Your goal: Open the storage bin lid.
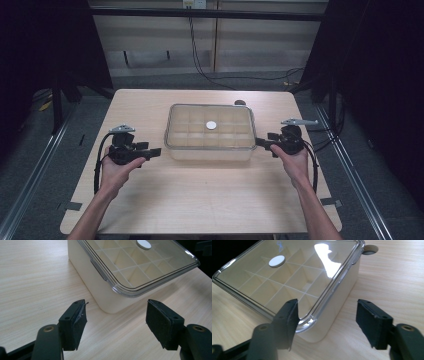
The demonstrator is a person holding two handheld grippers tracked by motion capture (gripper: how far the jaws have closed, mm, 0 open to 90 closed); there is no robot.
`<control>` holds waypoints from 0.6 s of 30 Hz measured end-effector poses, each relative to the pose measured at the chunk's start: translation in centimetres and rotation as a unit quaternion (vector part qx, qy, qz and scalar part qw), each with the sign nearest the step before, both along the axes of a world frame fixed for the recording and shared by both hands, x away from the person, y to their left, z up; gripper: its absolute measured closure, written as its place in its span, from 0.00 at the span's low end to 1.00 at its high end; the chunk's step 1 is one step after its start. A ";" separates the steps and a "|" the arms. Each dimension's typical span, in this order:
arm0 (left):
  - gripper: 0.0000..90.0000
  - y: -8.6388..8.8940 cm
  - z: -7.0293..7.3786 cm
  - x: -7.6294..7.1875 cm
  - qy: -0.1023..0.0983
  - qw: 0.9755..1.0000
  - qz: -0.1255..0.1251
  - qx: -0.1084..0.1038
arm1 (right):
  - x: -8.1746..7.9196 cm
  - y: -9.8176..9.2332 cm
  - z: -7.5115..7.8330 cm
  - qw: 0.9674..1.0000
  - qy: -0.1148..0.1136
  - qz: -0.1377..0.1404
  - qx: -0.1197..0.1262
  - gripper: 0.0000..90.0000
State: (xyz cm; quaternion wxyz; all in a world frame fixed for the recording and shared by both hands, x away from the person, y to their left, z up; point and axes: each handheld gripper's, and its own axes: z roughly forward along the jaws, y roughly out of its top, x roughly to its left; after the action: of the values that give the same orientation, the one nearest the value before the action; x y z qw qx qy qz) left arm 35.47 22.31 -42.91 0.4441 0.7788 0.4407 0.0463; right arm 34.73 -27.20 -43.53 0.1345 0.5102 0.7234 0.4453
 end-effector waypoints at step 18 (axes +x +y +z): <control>0.37 -2.5 1.8 2.7 0.003 1.000 -0.006 0.010 | 4.3 1.1 1.6 0.999 0.032 0.034 0.006 0.38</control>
State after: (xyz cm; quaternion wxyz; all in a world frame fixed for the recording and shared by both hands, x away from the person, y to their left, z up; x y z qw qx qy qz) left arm 38.18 19.76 -41.08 0.4348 0.7861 0.4369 0.0453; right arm 39.05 -26.15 -41.92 0.0926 0.4999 0.7418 0.4372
